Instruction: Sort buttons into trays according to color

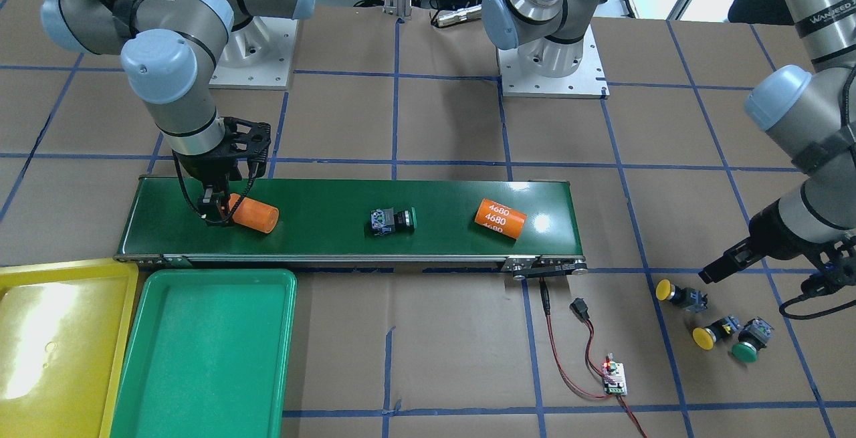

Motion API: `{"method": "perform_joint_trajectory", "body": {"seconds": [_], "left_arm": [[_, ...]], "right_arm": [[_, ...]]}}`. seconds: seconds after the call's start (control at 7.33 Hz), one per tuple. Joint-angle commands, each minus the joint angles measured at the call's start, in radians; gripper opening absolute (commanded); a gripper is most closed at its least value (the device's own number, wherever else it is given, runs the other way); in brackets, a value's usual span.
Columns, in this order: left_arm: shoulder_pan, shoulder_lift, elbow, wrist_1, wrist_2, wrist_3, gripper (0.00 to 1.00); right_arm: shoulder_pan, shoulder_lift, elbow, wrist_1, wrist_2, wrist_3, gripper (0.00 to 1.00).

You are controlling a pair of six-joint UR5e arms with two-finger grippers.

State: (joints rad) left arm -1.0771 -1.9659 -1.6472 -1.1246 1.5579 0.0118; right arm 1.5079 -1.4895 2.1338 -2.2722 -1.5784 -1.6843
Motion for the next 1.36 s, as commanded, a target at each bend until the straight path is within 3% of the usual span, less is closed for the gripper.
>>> {"method": "perform_joint_trajectory", "body": {"seconds": [0.0, 0.27, 0.68, 0.82, 0.96, 1.09, 1.23], "left_arm": [[0.006, -0.095, 0.033, 0.018, -0.004, -0.065, 1.00], [0.003, -0.152, 0.014, 0.126, -0.009, -0.131, 1.00], [-0.003, -0.174, 0.021, 0.131, -0.012, -0.193, 1.00], [-0.003, -0.174, 0.012, 0.129, -0.027, -0.225, 0.87], [-0.001, -0.174, 0.006, 0.117, -0.050, -0.231, 0.54], [0.002, -0.176, -0.003, 0.114, -0.071, -0.231, 0.42], [0.003, -0.169, 0.004, 0.114, -0.064, -0.228, 0.00]], "right_arm": [[0.000, 0.000, 0.000, 0.000, 0.000, 0.000, 1.00], [0.000, 0.000, 0.000, 0.000, 0.000, 0.000, 1.00], [0.000, 0.000, 0.000, 0.000, -0.002, 0.000, 1.00], [0.002, 0.000, 0.000, 0.000, -0.002, 0.000, 1.00], [0.000, 0.000, 0.000, 0.000, -0.002, 0.000, 1.00], [0.000, 0.000, 0.000, 0.000, -0.002, 0.000, 1.00], [0.000, 0.000, 0.000, 0.000, -0.002, 0.000, 1.00]]}}
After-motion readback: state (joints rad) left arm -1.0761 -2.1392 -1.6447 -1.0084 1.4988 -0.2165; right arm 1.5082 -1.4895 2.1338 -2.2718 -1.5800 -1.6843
